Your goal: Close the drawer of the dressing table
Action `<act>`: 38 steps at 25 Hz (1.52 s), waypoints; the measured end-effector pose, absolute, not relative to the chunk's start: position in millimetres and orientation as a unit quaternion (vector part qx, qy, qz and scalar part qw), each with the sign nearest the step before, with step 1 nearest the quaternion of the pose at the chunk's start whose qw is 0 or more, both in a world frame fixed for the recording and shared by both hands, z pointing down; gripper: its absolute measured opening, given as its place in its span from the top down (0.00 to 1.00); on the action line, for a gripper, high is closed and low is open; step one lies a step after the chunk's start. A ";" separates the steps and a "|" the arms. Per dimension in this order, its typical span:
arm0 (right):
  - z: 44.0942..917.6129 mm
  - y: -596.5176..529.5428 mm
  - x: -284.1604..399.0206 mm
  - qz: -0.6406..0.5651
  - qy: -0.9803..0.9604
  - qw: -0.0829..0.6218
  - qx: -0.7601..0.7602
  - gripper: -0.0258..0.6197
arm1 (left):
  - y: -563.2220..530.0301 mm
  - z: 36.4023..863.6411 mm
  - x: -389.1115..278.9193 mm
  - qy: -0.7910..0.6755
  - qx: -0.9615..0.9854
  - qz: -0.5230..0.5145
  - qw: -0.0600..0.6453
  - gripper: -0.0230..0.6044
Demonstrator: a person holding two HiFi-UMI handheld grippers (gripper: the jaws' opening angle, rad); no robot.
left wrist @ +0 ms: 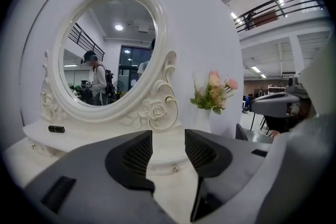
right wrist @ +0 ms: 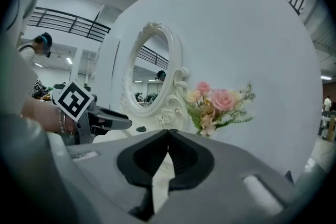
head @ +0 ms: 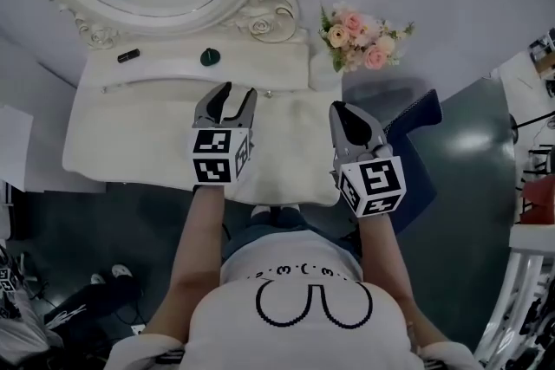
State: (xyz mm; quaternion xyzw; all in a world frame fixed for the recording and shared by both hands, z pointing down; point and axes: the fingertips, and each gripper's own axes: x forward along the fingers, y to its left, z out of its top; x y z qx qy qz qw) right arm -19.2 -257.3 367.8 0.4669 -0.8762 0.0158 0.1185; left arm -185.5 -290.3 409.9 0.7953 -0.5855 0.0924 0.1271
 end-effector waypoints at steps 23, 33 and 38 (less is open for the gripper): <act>260.1 -239.5 14.3 -0.083 -0.855 0.041 0.511 0.96 | -265.0 270.9 -181.3 -0.573 0.819 0.002 -0.035 0.97; 249.0 -234.5 17.0 -0.100 -0.845 0.038 0.523 0.96 | -260.1 257.3 -184.3 -0.575 0.817 -0.011 -0.048 0.97; 245.2 -233.7 18.2 -0.103 -0.844 0.035 0.525 0.96 | -259.0 250.7 -184.4 -0.576 0.816 -0.018 -0.054 0.97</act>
